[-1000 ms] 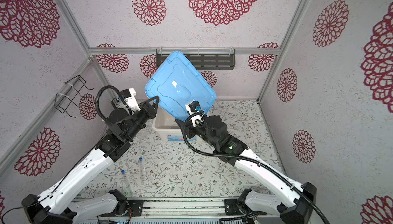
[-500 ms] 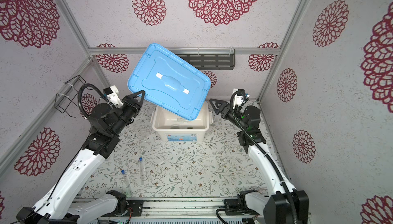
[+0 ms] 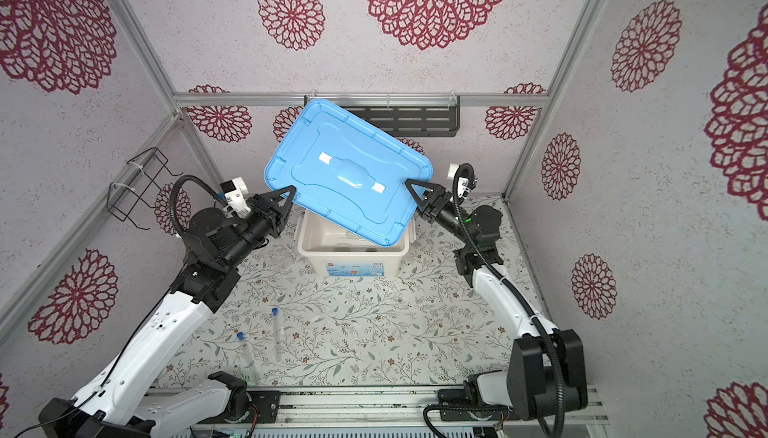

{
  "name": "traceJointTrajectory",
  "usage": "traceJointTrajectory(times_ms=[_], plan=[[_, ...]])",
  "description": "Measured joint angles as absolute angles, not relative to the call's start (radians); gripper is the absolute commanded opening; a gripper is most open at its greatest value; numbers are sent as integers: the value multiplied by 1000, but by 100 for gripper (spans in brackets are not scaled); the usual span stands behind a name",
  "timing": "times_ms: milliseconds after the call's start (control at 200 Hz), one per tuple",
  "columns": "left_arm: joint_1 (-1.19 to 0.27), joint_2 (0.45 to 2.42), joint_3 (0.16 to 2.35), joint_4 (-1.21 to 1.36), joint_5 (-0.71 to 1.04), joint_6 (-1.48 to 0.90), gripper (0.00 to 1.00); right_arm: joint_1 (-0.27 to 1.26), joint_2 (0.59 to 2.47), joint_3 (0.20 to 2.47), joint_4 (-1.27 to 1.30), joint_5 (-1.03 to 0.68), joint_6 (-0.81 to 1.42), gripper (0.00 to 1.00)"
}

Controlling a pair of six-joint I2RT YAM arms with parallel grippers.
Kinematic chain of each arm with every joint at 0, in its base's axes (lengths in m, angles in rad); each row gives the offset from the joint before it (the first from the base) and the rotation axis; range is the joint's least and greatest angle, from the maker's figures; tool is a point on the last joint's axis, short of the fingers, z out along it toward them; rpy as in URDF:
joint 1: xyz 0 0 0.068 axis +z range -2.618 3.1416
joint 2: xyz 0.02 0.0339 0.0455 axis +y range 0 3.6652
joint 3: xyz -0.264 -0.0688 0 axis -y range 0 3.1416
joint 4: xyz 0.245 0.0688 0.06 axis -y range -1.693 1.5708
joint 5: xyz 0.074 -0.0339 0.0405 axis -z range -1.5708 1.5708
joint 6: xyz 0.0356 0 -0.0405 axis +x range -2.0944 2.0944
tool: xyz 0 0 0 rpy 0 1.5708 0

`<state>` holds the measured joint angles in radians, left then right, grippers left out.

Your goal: Organize the chemistry lab equipment

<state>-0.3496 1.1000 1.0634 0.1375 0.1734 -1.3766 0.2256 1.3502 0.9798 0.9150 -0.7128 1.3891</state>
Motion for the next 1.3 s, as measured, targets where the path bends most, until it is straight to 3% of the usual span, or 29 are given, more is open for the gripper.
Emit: traceJointTrajectory(times_ms=[270,405,590,691,926,1301], plan=[[-324,1112,1008,196,194,-1446,11,289,1386,982,942,-701,1407,24],[-300,1112,968,226,212,-1477,16,289,1386,982,924,-680,1392,18],[-273,1105,948,224,221,-1487,46,293,1385,973,866,-648,1346,12],[-248,1083,931,228,224,-1487,57,292,1383,974,806,-620,1290,12],[-171,1041,906,135,263,-1444,77,292,1381,1065,514,-536,984,10],[-92,1056,1067,-160,369,-1204,99,352,1384,1272,118,-308,321,9]])
